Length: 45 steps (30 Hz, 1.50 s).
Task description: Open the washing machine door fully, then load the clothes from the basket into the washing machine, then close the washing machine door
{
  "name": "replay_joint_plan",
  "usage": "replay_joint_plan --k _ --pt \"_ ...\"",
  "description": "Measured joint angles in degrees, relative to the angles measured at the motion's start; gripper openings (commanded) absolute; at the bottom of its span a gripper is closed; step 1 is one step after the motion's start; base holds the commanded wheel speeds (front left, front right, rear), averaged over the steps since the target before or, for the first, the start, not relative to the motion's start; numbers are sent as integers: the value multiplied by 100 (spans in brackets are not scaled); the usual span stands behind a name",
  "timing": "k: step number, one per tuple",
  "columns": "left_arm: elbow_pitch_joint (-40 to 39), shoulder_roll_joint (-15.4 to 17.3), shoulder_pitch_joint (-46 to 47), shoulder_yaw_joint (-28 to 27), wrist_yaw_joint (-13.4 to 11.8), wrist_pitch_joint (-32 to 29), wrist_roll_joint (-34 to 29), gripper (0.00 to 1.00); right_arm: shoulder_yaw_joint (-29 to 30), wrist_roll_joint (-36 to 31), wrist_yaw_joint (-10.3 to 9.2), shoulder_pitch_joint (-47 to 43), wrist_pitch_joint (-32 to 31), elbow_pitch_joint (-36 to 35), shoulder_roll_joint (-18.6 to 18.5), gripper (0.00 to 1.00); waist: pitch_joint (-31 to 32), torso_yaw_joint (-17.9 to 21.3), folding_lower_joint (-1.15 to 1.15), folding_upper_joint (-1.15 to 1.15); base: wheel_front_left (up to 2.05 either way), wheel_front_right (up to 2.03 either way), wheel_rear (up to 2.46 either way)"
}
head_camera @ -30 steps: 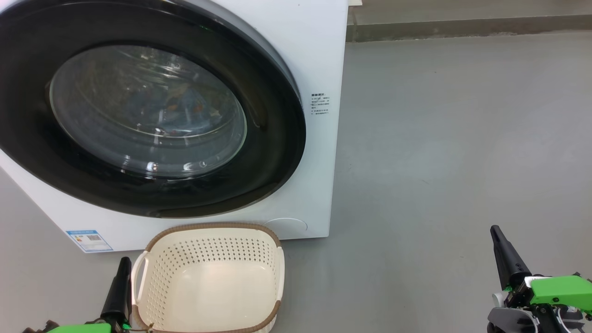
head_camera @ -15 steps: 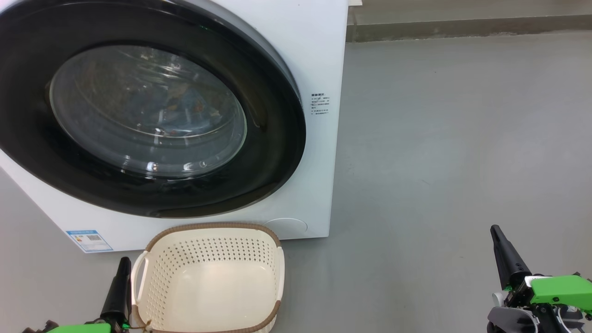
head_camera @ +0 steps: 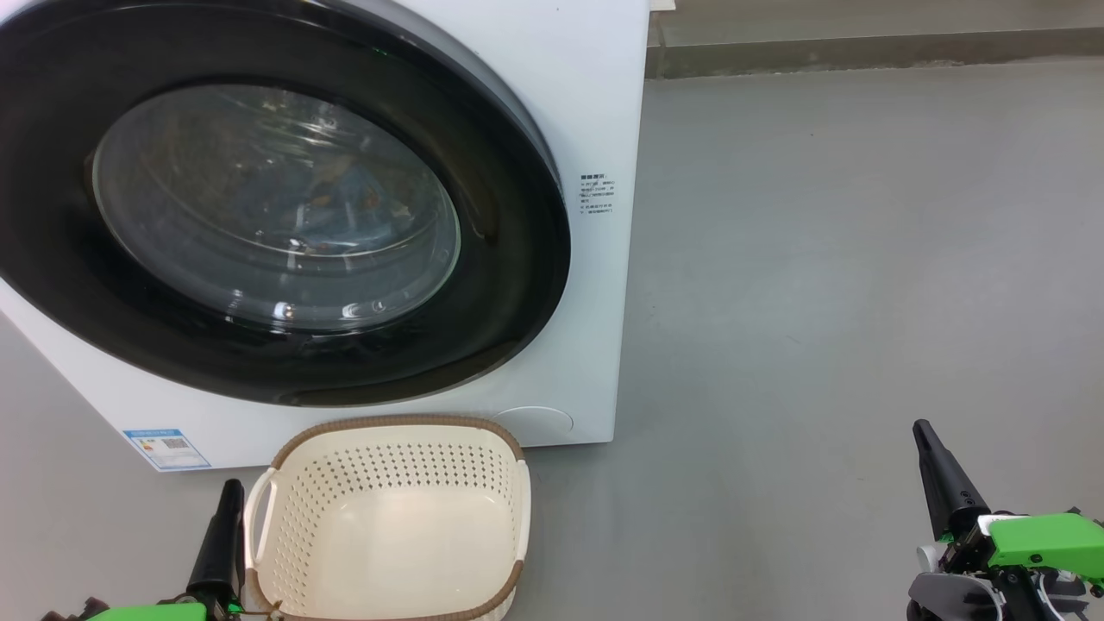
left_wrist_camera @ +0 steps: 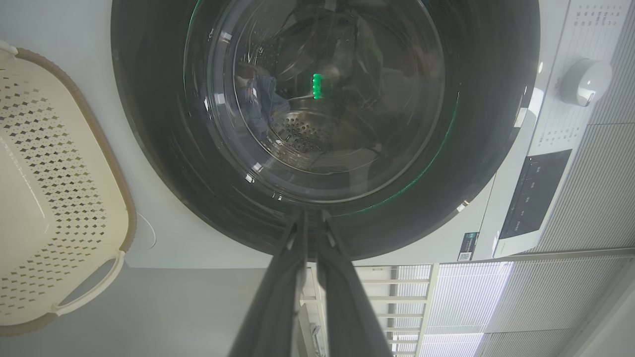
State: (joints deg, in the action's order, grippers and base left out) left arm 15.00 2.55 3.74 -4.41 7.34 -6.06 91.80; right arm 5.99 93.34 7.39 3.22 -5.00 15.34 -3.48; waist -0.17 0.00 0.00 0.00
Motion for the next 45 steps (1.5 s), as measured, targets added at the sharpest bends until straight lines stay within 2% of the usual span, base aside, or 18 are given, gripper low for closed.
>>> replay_joint_plan --k 45 --pt "0 -2 1 -13 0 -1 0 0 71 -44 0 48 -55 4 36 0 0 0 0 0 0 0 0"
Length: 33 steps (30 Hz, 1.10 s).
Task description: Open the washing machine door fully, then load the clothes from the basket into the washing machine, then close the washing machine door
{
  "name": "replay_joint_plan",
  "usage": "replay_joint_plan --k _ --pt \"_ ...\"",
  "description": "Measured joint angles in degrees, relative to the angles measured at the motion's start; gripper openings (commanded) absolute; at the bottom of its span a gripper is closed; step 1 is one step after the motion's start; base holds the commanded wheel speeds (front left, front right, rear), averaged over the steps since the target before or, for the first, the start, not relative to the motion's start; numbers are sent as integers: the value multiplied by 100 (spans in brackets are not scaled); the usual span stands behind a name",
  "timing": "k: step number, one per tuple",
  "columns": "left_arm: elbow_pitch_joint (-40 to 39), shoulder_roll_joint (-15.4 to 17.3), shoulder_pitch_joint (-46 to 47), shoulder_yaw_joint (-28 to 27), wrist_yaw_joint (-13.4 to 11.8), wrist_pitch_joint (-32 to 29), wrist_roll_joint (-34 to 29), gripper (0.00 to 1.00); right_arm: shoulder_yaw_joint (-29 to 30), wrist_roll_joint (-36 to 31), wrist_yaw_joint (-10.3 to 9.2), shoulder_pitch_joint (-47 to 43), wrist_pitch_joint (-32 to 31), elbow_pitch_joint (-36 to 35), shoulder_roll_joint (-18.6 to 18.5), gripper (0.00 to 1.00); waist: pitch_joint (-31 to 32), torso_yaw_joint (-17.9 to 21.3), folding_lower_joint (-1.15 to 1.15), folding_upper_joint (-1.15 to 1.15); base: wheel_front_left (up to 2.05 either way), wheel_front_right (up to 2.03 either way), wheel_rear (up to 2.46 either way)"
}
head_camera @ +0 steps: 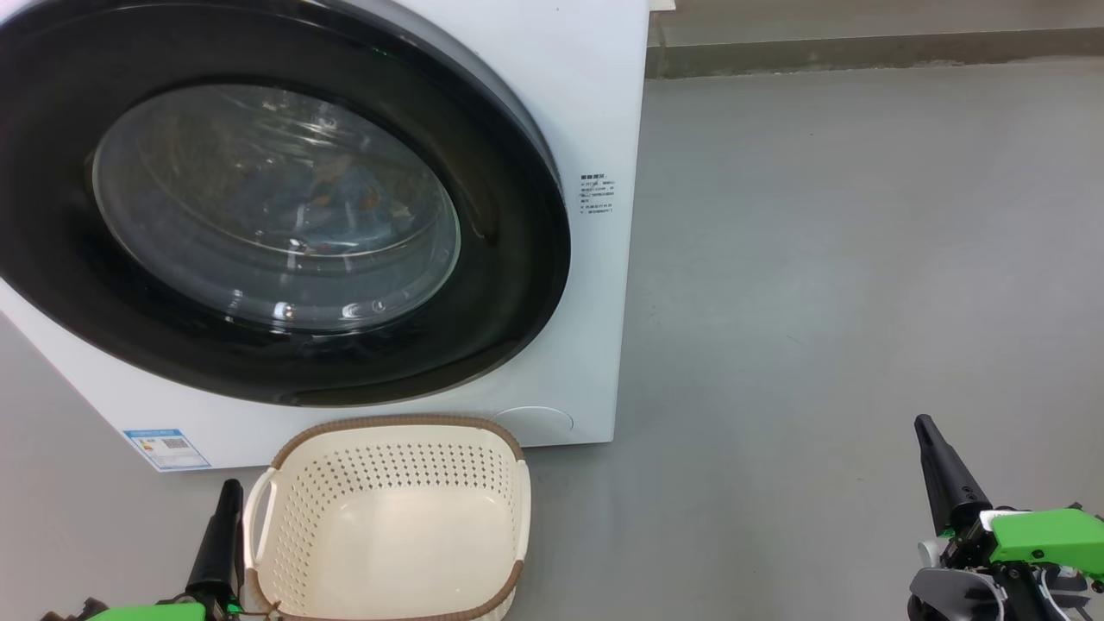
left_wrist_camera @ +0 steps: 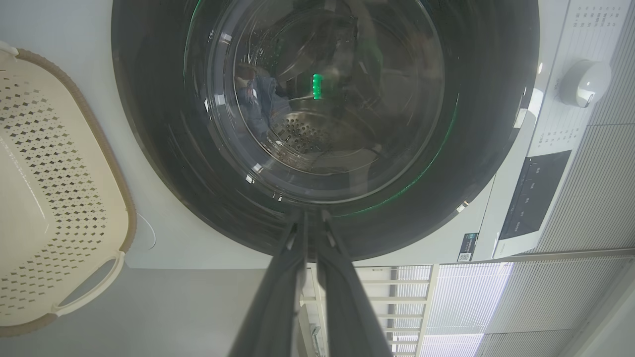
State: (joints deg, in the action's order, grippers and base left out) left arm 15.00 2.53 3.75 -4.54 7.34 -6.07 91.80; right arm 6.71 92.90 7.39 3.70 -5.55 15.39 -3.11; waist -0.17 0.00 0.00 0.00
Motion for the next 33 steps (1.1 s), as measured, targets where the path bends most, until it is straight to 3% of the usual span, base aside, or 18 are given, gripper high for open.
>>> replay_joint_plan --k 33 --pt "0 -7 1 -5 0 -5 -1 0 54 -10 0 0 -20 1 31 0 0 0 0 0 0 0 0"
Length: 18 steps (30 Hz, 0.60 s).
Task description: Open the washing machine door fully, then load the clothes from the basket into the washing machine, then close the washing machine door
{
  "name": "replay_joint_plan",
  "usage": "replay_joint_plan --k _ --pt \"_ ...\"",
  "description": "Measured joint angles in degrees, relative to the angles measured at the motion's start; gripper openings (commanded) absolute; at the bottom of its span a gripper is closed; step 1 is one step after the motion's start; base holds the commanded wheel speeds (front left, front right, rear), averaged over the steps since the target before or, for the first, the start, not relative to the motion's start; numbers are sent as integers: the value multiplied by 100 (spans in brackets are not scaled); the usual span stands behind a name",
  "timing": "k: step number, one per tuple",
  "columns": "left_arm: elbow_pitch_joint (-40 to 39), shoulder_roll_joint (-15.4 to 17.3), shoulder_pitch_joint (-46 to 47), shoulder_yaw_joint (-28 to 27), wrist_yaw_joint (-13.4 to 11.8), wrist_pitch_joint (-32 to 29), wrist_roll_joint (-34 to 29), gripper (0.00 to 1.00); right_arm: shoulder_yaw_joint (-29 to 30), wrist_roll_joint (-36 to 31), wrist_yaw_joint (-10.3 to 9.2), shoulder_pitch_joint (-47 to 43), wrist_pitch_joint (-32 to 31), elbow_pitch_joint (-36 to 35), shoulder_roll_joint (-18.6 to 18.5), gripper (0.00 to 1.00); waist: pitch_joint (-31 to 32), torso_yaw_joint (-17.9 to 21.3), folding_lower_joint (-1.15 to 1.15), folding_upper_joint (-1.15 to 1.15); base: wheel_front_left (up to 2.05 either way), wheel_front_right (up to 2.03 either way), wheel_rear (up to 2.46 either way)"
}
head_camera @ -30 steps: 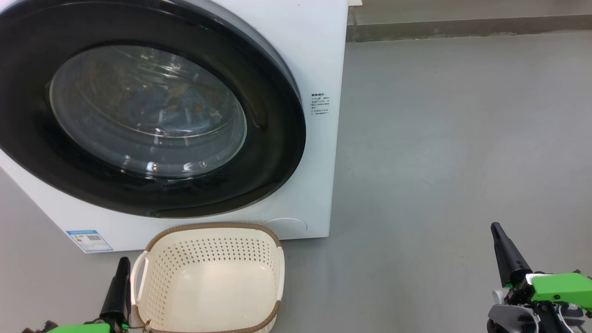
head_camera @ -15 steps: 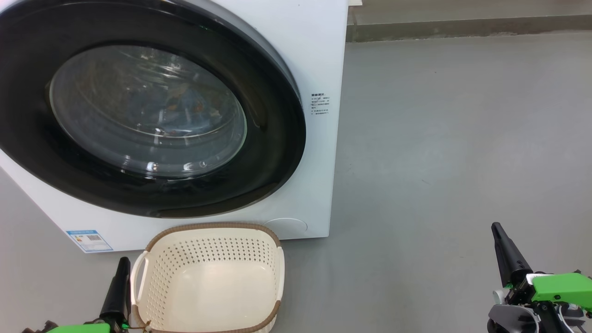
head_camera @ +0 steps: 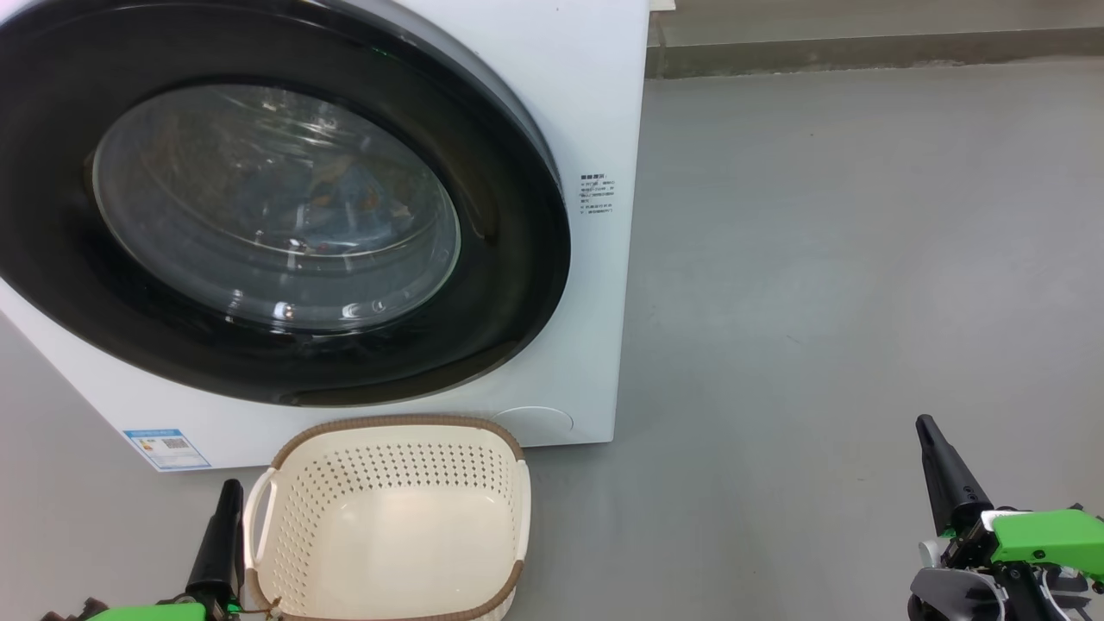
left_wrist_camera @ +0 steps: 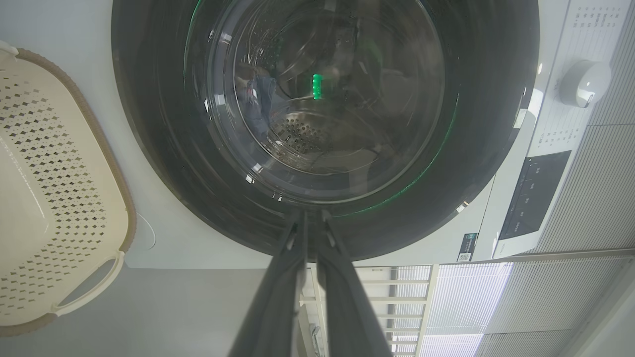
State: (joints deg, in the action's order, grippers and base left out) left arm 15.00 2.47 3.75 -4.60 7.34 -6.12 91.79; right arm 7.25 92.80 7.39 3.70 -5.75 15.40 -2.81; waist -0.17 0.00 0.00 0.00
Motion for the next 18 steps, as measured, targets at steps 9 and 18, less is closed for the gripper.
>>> replay_joint_plan --k 9,18 --pt "0 -3 0 -2 0 0 0 0 3 -5 0 1 -8 0 3 0 0 0 0 0 0 0 0" --pt "0 -5 0 -3 0 0 0 0 8 -5 0 1 -24 1 19 0 0 0 0 0 0 0 0"
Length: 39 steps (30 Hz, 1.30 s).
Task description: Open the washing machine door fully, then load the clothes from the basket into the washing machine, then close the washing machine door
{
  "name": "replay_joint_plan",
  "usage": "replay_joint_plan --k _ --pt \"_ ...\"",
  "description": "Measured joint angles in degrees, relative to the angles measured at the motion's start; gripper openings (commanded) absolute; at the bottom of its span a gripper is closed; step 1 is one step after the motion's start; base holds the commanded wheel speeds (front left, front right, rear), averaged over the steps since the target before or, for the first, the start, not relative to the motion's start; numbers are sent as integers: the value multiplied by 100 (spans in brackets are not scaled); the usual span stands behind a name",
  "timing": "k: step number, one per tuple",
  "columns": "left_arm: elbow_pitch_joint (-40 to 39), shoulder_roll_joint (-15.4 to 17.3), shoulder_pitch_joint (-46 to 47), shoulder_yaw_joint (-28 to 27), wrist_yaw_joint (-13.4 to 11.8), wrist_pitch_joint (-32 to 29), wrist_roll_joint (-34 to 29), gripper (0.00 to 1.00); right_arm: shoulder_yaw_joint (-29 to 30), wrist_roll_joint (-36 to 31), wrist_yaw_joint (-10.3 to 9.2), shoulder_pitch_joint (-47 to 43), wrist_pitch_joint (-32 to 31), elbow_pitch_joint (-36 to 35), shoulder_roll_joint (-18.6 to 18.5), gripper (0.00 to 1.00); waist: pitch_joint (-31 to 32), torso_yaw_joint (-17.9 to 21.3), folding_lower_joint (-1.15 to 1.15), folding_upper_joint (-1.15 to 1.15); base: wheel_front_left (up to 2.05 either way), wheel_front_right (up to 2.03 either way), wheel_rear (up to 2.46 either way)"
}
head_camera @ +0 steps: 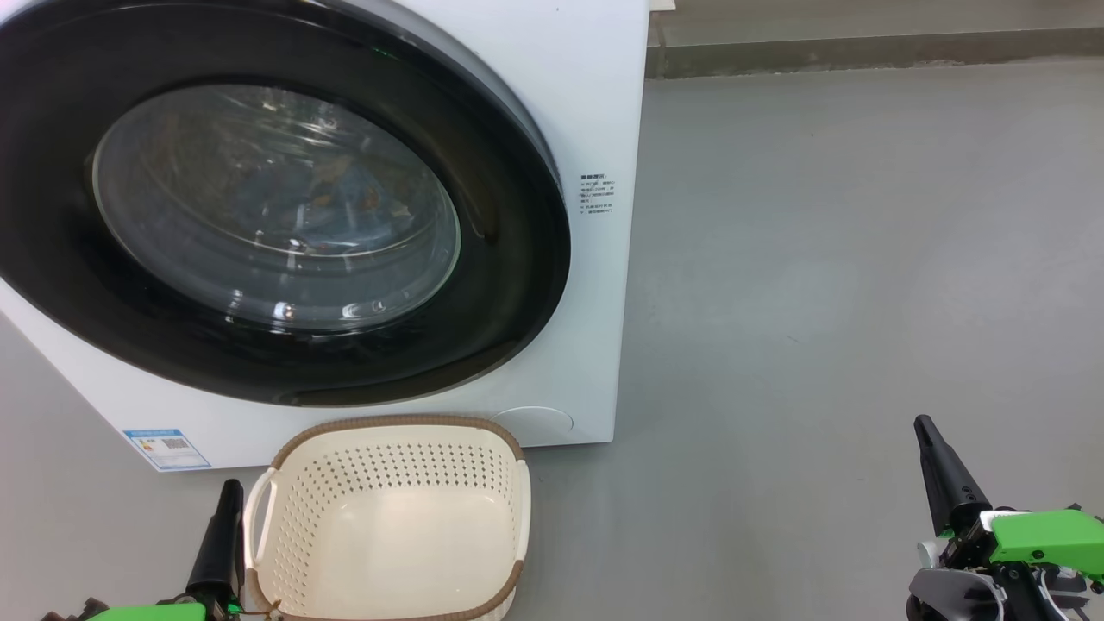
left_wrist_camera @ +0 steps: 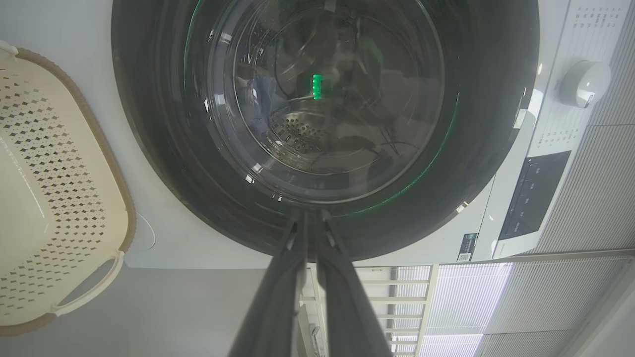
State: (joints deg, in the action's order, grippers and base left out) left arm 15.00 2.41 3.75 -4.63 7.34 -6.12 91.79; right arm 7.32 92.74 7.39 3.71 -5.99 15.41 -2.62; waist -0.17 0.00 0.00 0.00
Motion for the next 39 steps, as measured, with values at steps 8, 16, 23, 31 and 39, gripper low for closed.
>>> replay_joint_plan --k 8,16,23,31,39 --pt "0 -1 0 -1 0 0 0 0 2 -1 0 0 0 0 2 0 0 0 0 0 0 0 0" --pt "0 -2 0 -2 0 0 0 0 4 -1 0 0 0 0 5 0 0 0 0 0 0 0 0" --pt "0 -2 1 -2 0 0 0 0 8 -1 0 0 -1 0 8 0 0 0 0 0 0 0 0" --pt "0 -2 1 -3 0 0 0 0 11 -1 -1 0 -5 0 10 0 0 0 0 0 0 0 0" --pt "0 -3 1 -3 0 0 0 0 12 -1 -1 1 -7 0 11 0 0 0 0 0 0 0 0"
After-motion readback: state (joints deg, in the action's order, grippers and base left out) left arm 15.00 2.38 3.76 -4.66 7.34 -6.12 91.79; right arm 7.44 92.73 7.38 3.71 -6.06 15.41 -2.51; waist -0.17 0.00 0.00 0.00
